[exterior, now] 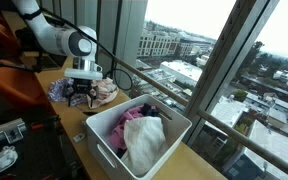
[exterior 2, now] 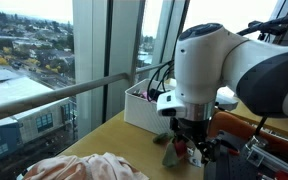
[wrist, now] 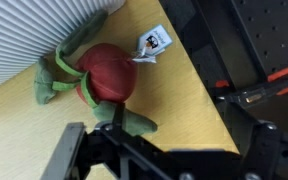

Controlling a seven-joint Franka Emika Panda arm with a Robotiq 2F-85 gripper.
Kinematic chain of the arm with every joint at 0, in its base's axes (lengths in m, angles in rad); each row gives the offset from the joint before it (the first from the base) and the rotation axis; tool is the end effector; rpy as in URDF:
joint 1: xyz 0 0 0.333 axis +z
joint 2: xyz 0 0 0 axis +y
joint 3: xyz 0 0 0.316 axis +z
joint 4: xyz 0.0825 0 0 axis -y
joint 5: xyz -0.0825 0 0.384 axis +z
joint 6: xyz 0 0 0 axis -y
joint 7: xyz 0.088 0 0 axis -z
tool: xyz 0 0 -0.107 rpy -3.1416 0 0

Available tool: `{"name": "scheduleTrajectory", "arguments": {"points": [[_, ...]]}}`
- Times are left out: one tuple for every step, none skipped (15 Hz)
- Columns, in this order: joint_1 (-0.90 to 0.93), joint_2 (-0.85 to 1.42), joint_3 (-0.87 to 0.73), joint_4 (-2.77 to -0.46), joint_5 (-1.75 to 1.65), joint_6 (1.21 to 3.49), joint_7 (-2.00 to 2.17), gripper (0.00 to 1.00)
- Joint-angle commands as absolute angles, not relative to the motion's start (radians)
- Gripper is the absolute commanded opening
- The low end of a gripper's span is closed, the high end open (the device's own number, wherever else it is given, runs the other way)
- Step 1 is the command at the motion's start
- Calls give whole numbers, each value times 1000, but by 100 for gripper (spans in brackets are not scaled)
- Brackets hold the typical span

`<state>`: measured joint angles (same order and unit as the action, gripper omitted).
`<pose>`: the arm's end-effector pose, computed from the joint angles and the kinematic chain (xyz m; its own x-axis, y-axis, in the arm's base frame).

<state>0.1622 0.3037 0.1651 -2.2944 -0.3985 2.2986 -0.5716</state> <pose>0.4722 0.1547 0.1982 0.3275 0.8810 -0.3415 0.9325 -0.3596 -0.0337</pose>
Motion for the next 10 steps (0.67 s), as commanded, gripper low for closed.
{"name": "scheduleTrajectory", "arguments": {"points": [[170, 389, 166, -2228, -513, 2290, -669, 100], [173, 406, 162, -2216, -549, 2287, -691, 100], [174, 422, 157, -2204, -580, 2285, -711, 100], [176, 435, 153, -2194, -609, 2286, -724, 100], [174, 444, 150, -2184, -634, 2283, -736, 100], [172, 454, 149, -2175, -657, 2284, -744, 100], [169, 464, 148, -2166, -676, 2285, -755, 100], [166, 475, 145, -2155, -693, 2285, -764, 100], [164, 484, 142, -2145, -709, 2284, -770, 100], [161, 493, 139, -2135, -722, 2282, -779, 100]]}}
